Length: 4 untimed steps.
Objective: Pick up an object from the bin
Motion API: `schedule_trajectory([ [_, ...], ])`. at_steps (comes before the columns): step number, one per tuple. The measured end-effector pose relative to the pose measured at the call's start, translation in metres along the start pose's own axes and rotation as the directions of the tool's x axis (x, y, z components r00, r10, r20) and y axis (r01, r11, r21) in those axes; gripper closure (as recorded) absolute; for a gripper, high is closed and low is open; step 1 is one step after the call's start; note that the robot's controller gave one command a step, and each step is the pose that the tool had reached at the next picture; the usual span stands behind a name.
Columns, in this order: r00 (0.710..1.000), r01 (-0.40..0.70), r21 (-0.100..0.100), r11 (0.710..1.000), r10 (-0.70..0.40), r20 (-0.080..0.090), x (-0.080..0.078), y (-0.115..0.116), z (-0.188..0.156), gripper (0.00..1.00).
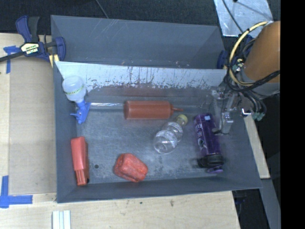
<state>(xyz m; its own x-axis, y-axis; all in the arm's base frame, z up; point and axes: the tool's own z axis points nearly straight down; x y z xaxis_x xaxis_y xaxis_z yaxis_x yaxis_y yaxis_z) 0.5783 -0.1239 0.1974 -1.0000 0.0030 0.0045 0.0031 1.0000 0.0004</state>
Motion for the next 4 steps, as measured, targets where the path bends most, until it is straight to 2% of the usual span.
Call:
schedule_trajectory([
  [1,1.0,0.003,0.001,1.0,-0.003,0.009,-0.002,0.001,-0.005,0.0],
  [2,0.988,0.153,0.005,0.988,-0.153,0.01,-0.005,0.041,0.022,0.0],
  [3,0.937,0.349,0.0,0.937,-0.349,0.003,0.004,0.062,0.077,0.0],
  [4,0.834,0.552,0.005,0.834,-0.552,0.008,-0.007,0.086,0.067,0.0],
])
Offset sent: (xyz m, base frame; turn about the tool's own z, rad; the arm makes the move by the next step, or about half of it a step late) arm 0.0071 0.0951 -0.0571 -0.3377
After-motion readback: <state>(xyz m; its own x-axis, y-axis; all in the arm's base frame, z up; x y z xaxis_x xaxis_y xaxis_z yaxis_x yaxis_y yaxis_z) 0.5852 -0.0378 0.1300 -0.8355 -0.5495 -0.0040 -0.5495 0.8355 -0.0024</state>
